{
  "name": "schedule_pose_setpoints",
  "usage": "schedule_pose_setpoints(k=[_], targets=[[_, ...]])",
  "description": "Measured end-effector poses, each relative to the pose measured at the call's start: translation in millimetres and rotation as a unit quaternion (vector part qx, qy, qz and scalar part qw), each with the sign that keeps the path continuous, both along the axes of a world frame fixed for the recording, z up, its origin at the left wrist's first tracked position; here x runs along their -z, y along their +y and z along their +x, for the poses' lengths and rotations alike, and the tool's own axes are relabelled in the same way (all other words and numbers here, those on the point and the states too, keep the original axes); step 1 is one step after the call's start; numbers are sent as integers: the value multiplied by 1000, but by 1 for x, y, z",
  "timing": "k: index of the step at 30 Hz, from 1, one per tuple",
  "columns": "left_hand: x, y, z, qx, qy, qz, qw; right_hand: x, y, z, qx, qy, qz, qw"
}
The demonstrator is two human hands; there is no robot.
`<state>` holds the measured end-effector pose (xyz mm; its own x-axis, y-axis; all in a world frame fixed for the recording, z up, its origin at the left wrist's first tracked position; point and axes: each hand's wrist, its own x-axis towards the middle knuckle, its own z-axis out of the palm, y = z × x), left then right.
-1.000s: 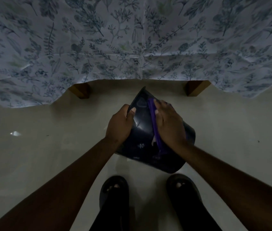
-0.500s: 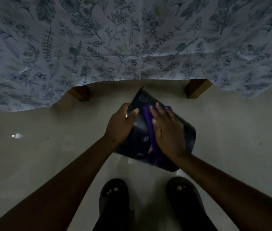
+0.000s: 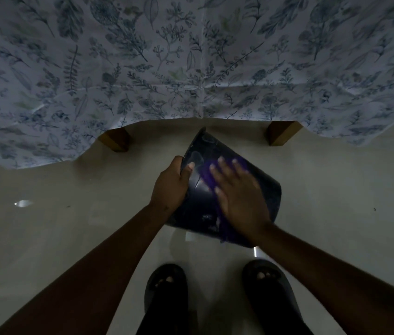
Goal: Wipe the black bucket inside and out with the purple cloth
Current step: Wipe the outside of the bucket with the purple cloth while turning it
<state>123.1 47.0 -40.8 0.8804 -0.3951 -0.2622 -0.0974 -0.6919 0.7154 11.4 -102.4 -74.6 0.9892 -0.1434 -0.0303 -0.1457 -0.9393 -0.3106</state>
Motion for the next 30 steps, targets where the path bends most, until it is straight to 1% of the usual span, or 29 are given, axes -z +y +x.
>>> schedule_pose_setpoints(k=[1, 3, 4, 5, 6, 9, 11, 13, 14, 15, 17, 18, 19, 20, 22, 24, 27, 28, 30], targets=[[-2, -2, 1, 0, -2, 0, 1000, 0, -11, 11, 64, 0, 20, 998], [-3, -3, 2, -1, -1, -3, 1000, 3, -33, 20, 210, 3, 72, 975], [-3, -3, 1, -4, 1, -4, 1000, 5, -38, 15, 250, 10, 80, 965], [-3, -2, 0, -9, 2, -1, 1000, 8, -35, 5, 258, 15, 72, 963], [-2, -1, -1, -15, 1, 5, 1000, 9, -25, -9, 235, 18, 53, 970], [0, 0, -4, -26, -4, 12, 1000, 4, 21, -39, 112, 30, 16, 993], [1, 1, -6, -24, -6, 12, 1000, 1, 32, -27, 52, 12, 18, 998], [1, 3, -9, -20, -8, 6, 1000, -2, 22, 0, 13, 5, 16, 1000], [0, 4, -10, -18, -9, 4, 1000, -3, 13, 16, 16, 1, 18, 1000], [0, 6, -10, -17, -10, 5, 1000, -5, 1, 30, 46, 6, 43, 998], [0, 7, -10, -19, -6, 4, 1000, -6, -23, 44, 143, 9, 122, 982], [-1, 6, -10, -21, -3, 3, 1000, -5, -30, 41, 179, 8, 136, 974], [-1, 5, -9, -22, -1, 5, 1000, -4, -31, 33, 201, 12, 124, 972], [0, 4, -8, -23, 1, 8, 1000, -3, -25, 19, 202, 16, 98, 974], [1, 3, -6, -26, 1, 10, 1000, -2, 5, -12, 153, 31, 46, 987], [2, 4, -7, -25, -1, 6, 1000, -3, 31, -30, 91, 29, 35, 995], [3, 6, -9, -23, 0, 6, 1000, -7, 22, -11, 20, 4, 12, 1000], [2, 6, -9, -22, 2, 2, 1000, -7, 12, 0, 18, -2, 10, 1000], [0, 3, -8, -23, -3, -5, 1000, -5, -12, 22, 60, 3, 35, 998]])
